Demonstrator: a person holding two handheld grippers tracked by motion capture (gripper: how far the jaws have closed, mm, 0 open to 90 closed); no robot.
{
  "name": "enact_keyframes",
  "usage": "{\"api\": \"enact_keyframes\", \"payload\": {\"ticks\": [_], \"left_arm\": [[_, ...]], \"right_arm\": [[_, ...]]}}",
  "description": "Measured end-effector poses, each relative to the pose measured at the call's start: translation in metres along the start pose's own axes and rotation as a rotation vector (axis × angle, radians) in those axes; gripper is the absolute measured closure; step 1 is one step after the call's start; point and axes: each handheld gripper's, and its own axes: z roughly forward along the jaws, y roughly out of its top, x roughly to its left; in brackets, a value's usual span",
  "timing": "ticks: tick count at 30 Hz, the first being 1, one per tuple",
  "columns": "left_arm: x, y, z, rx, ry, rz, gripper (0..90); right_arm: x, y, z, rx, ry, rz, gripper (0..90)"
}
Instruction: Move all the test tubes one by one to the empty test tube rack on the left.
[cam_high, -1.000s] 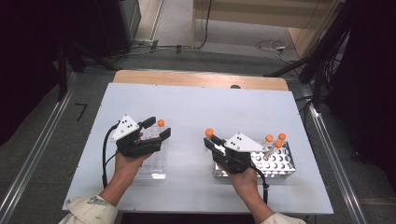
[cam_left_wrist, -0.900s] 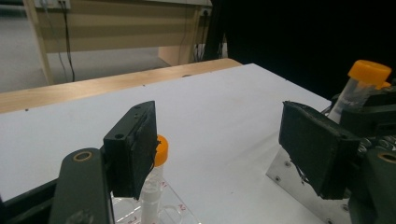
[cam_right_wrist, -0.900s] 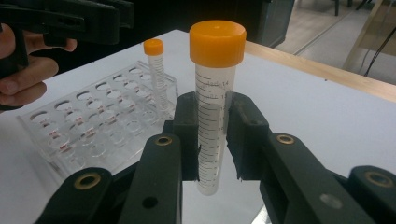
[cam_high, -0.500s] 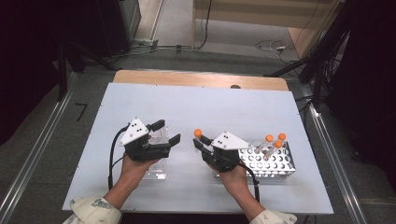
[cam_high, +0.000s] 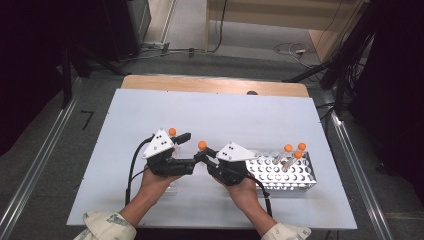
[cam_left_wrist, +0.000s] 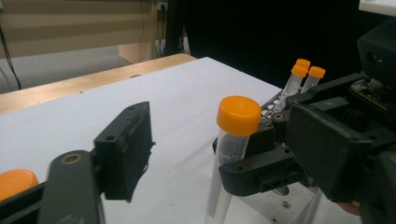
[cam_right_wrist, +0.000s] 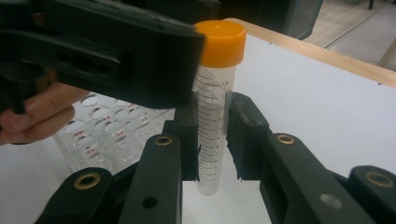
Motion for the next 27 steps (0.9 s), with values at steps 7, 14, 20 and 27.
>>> {"api": "enact_keyframes", "payload": {"ticks": [7, 14, 20, 27], "left_arm": [[0.002, -0.001, 0.000, -0.004, -0.029, 0.004, 51.0], [0.001, -0.001, 0.000, -0.013, -0.042, 0.012, 68.7], [0.004, 0.001, -0.002, -0.013, -0.029, 0.017, 69.7], [0.025, 0.015, -0.023, -0.056, 0.053, -0.004, 69.6]], "right_arm": [[0.006, 0.002, 0.003, -0.001, 0.022, -0.004, 72.4], [0.005, 0.001, 0.003, 0.000, 0.025, 0.000, 72.3], [0.004, 0.001, 0.004, 0.008, 0.045, 0.008, 56.2], [0.000, 0.001, 0.003, 0.020, 0.027, 0.039, 35.1]]}}
